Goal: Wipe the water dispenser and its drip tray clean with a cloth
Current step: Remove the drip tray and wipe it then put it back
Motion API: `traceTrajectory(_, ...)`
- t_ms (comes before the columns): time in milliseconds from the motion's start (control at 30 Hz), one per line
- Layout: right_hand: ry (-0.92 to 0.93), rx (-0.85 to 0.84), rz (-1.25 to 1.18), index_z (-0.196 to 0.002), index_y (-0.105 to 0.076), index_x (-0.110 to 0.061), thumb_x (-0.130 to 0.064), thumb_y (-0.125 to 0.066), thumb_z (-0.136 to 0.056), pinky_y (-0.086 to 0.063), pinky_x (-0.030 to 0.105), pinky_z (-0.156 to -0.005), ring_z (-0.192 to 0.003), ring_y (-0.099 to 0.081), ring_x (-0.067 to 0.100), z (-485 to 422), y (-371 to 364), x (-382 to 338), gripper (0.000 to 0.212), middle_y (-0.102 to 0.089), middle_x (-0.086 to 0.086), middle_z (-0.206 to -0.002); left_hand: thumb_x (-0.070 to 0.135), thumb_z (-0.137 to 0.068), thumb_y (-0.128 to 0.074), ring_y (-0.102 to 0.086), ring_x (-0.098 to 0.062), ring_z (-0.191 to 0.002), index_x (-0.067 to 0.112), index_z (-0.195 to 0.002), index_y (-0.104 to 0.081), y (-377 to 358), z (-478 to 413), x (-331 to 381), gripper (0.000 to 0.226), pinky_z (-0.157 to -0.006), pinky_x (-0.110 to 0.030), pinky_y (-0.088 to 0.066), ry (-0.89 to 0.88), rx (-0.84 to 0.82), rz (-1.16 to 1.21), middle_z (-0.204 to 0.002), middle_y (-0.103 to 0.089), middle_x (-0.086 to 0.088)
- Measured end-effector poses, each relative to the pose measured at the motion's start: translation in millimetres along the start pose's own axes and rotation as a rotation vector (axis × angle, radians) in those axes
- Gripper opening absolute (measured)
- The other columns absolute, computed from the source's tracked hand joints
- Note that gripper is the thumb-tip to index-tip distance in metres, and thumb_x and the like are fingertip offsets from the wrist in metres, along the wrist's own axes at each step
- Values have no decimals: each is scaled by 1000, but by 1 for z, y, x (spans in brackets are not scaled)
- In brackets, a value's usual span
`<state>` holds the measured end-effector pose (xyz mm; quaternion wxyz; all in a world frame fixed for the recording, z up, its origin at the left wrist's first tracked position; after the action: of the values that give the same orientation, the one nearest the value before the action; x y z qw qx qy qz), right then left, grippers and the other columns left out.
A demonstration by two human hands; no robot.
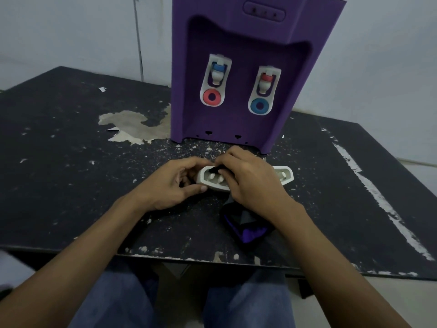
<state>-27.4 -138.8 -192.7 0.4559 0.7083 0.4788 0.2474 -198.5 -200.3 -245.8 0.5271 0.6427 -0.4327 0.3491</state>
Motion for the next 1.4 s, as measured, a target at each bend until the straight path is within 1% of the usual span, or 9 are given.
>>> traceTrajectory(200,-28,-75,59,-99,-67,-11,-16,-58,-93,-52,45,-70,-87,-59,26,-5,5,-1,12,-60,3,-101,6,-87,-75,-64,-31,-94,23,-131,-61,-1,-1,-1,49,-82,-51,-55,-7,-18,-36,-107,-69,-7)
traceTrajectory(333,-19,-118,-27,-99,-70,-13,-16,-61,-91,-52,43,-72,-89,-61,23,-11,2,-6,13,-62,0,-99,8,-87,-76,-67,-20,-101,23,-130,-61,-3,0,-2,48,-92,-48,-54,-16,-17,-57,-110,-71,2)
traceTrajectory(600,-87,-65,-262,-105,-74,-20,-19,-73,-85,-53,35,-82,-90,-63,11,-6,8,6,20,-68,-6,-98,25,-85,-76,-64,-40,-96,38,-128,-60,-2,-1,-5,48,-82,-62,-52,-49,-21,-45,-108,-69,-4)
traceTrajectory(800,-41,-106,-123,-103,-74,-15,-15,-66,-90,-54,43,-70,-89,-61,19,-3,13,11,16,-64,-1,-98,10,-88,-76,-63,-39,-96,38,-126,-61,-2,-2,-6,50,-78,-63,-51,-47,-39,-19,-110,-69,-4)
traceTrajectory(933,-67,-144,-61,-104,-73,-14,-8,-63,-91,-51,38,-69,-93,-60,23,-5,13,9,18,-61,1,-102,14,-87,-76,-63,-38,-96,36,-128,-61,-3,-1,-6,48,-78,-63,-52,-55,-40,-26,-111,-69,-2)
traceTrajectory(1033,-116,-143,-5,-103,-73,-12,-3,-61,-88,-53,45,-70,-89,-59,26,-2,14,17,21,-59,5,-102,15,-88,-76,-64,-36,-94,37,-127,-61,-2,-2,-8,47,-77,-61,-52,-44,-33,-38,-109,-70,0)
traceTrajectory(1167,-88,-103,-29,-98,-76,-11,0,-65,-84,-54,46,-67,-85,-62,26,3,15,20,20,-63,5,-96,15,-88,-76,-62,-37,-92,37,-128,-61,-2,-1,-8,48,-75,-60,-52,-41,-39,-55,-108,-70,-1)
traceTrajectory(1300,-71,-99,-105,-92,-75,-12,-5,-68,-82,-54,46,-75,-86,-64,25,-6,7,10,14,-69,3,-91,12,-88,-76,-64,-34,-94,29,-130,-61,-3,1,-5,47,-80,-58,-53,-52,-38,-72,-109,-70,1)
traceTrajectory(1400,-81,-52,-121,-90,-72,-14,-4,-70,-80,-53,45,-74,-85,-63,23,-7,5,9,14,-70,1,-88,12,-89,-76,-63,-30,-87,27,-131,-60,-3,1,-5,48,-75,-55,-53,-47,-20,-93,-106,-70,3)
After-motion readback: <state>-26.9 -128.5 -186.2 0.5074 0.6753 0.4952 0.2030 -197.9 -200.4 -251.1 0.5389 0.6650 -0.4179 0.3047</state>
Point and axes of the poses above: each hand's wrist, its own z-axis away from the middle knuckle, its own y-axis out of the back of the hand, x = y × z, the point moved 3 cm from there along -z, towards the middle knuckle
